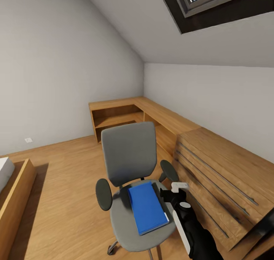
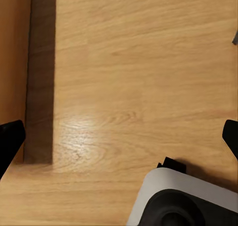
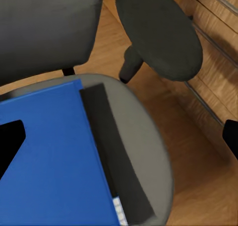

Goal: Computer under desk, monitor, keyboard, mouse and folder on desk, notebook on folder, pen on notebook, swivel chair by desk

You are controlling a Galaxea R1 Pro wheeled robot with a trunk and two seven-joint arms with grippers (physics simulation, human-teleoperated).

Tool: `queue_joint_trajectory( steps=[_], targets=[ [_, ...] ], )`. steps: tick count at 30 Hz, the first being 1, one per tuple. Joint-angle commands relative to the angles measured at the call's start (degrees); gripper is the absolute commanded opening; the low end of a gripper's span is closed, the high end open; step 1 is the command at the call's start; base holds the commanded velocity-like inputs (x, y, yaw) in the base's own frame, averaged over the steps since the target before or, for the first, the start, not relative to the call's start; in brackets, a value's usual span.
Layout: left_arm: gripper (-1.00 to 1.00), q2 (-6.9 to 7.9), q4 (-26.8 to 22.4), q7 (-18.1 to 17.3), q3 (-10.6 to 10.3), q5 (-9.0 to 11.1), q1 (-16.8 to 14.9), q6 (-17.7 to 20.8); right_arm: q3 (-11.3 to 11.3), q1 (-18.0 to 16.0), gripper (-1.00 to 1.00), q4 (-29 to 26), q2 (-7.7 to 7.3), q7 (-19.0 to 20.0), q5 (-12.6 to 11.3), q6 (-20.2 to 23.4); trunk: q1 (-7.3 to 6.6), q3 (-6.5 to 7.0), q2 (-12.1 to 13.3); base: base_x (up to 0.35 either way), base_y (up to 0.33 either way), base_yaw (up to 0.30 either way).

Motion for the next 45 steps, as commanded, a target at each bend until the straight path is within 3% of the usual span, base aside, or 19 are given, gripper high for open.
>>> queue_joint_trajectory(
  steps=[1,4,11,14,16,19,23,28,31,32,33,36,39,41,42,43,45],
  targets=[
    [1.0,0.15,0.2,0.4,-0.4,0.5,0.0,-0.5,0.4,0.0,1.0,-0.1,-0.06,-0.1,0.2,0.4,0.03,-0.05,0.0,0.063,0.0,0.001],
    [1.0,-0.02,-1.1,0.4,-0.4,0.3,0.0,-0.6,0.5,0.0,1.0,0.0,-0.25,0.2,0.2,0.0,0.03,-0.05,0.0,0.027,0.0,0.0],
    [1.0,1.1,-14.8,0.5,-0.2,0.5,0.0,0.7,0.7,-0.7,1.0,5.0,-0.2,0.3,0.2,-1.8,0.03,-0.05,0.0,0.004,0.0,0.0],
    [1.0,1.91,-22.5,0.5,0.2,0.7,0.0,5.4,0.7,-3.2,1.0,9.3,-0.18,0.3,0.3,-2.1,0.03,-0.05,0.0,0.0,0.0,0.0],
    [1.0,2.22,-28.8,0.5,2.2,1.5,0.0,12.8,0.7,-6.6,1.0,13.8,-0.23,0.6,0.2,-2.2,0.03,-0.05,0.0,0.0,0.0,0.0],
    [1.0,2.44,-39.0,0.5,8.7,4.3,0.0,27.1,0.4,-13.5,1.0,22.8,-0.38,2.3,0.1,-2.3,0.03,-0.05,0.0,0.0,0.0,0.0],
    [1.0,3.01,-47.1,0.4,13.4,7.5,-1.1,37.4,0.1,-19.2,1.0,31.2,-0.63,5.5,0.0,-4.0,0.03,-0.05,0.0,0.0,0.0,0.0],
    [1.0,6.75,-51.9,0.4,16.7,11.8,-4.5,42.4,-0.1,-22.7,1.0,36.8,-0.96,8.4,-0.1,-6.2,0.03,-0.05,0.0,0.0,0.0,0.0],
    [1.0,8.84,-54.1,0.3,17.3,17.1,-5.9,44.2,-0.2,-23.3,1.0,37.7,-0.97,9.0,-0.5,-6.7,0.03,-0.05,0.0,0.0,0.0,0.0],
    [1.0,9.74,-54.8,0.4,17.6,20.5,-6.2,45.1,-0.4,-23.4,1.0,38.0,-0.96,9.2,-1.1,-6.9,0.03,-0.05,0.0,0.0,0.0,0.0],
    [1.0,10.18,-55.1,0.3,18.0,22.3,-6.3,45.4,-0.4,-23.5,1.0,38.2,-0.96,9.3,-1.5,-7.0,0.03,-0.05,0.0,0.0,0.0,0.0],
    [1.0,12.12,-55.9,0.3,20.5,32.8,-6.7,46.4,-0.6,-23.6,1.0,39.2,-0.94,9.4,-3.6,-11.6,0.03,-0.05,0.0,0.0,0.0,0.0],
    [1.0,12.27,-56.1,0.3,21.0,35.5,-6.8,46.5,-0.7,-23.6,1.0,40.0,-0.91,9.2,-4.0,-16.6,0.25,-0.23,-0.4,0.0,0.0,0.0],
    [1.0,12.25,-56.1,0.4,20.0,36.4,-6.9,46.4,-0.7,-23.5,1.0,40.8,-0.93,9.1,-4.3,-19.7,0.69,-0.59,-1.2,0.0,0.0,0.0],
    [1.0,12.23,-56.1,0.6,18.9,36.3,-6.9,46.4,-0.7,-23.5,1.0,40.9,-0.97,9.1,-4.5,-20.0,0.91,-0.77,-1.6,0.0,0.0,0.0],
    [1.0,12.3,-56.1,1.1,15.2,34.4,-6.9,46.2,-0.7,-23.4,1.0,40.9,-1.03,9.1,-4.9,-20.4,1.13,-0.95,-2.0,0.0,0.0,0.0],
    [1.0,12.34,-56.1,1.8,14.5,33.1,-6.9,46.2,-0.7,-23.4,1.0,40.9,-0.99,9.1,-5.1,-20.5,1.57,-1.31,-2.8,0.0,0.0,0.0]
  ],
)
